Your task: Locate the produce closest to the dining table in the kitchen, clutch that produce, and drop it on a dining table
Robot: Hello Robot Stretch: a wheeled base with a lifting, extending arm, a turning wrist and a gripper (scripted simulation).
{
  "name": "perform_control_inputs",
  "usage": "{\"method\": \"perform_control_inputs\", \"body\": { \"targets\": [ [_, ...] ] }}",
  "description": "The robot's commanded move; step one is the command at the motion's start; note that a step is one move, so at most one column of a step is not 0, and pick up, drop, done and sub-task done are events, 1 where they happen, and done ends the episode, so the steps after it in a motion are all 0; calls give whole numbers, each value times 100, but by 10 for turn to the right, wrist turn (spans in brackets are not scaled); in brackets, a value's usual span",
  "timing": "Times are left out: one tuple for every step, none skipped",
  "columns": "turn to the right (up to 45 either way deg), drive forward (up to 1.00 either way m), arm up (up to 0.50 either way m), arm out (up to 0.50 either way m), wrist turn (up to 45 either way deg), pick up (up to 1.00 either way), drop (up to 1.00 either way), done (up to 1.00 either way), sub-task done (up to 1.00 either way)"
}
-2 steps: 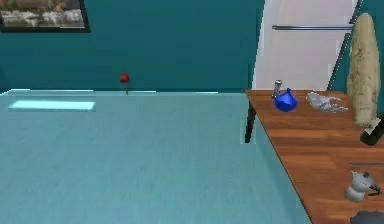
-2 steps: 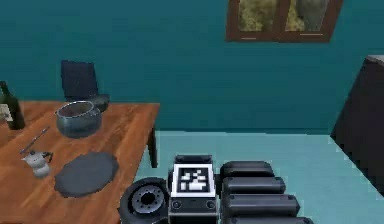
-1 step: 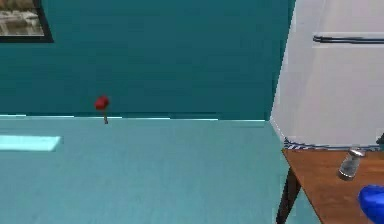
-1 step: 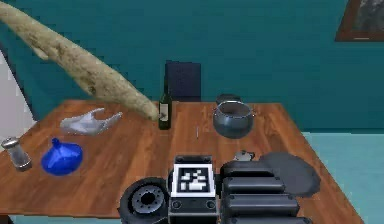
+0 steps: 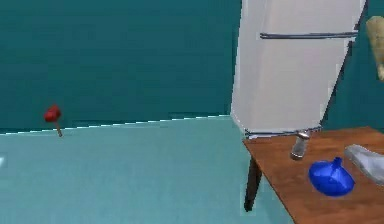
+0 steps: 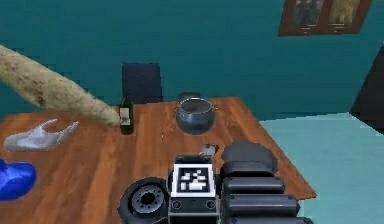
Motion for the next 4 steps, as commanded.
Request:
{"method": "perform_control_inputs", "body": {
  "targets": [
    [0,10,0,0,0,0,0,0,0],
    [450,0,0,0,0,0,0,0,0],
    [240,0,0,0,0,0,0,0,0],
    [-450,0,0,0,0,0,0,0,0]
  ]
}}
